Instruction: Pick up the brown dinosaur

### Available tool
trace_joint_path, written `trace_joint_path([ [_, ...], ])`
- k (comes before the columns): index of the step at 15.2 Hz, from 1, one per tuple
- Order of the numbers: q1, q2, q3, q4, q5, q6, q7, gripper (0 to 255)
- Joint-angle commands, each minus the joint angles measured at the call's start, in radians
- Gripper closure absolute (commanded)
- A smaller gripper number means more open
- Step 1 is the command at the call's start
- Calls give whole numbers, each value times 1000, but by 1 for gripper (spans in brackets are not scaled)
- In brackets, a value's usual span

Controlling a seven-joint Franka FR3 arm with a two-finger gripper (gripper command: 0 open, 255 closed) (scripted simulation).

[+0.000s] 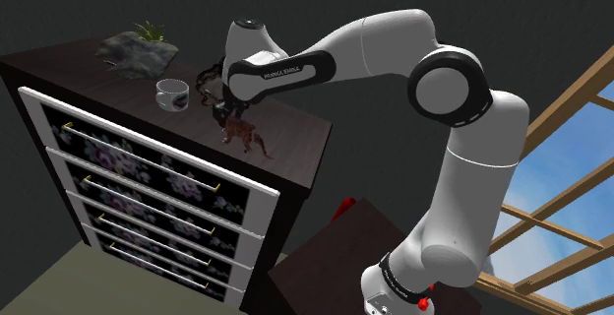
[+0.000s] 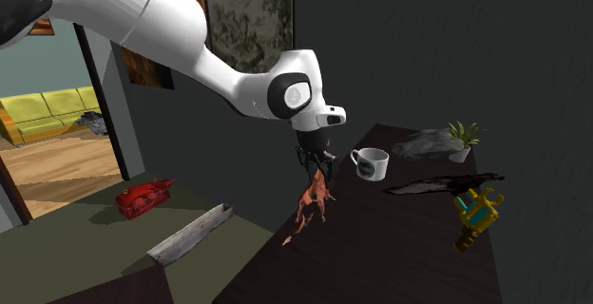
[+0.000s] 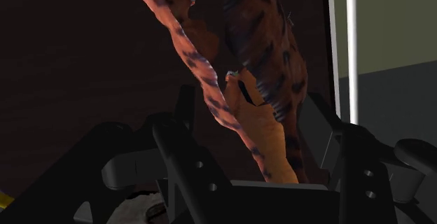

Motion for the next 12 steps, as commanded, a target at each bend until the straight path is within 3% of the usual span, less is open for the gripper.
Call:
trace_joint_path([
  [1, -1, -12, 2, 14, 5, -25, -6, 255],
  [12, -3, -59, 8, 71, 22, -129, -26, 255],
])
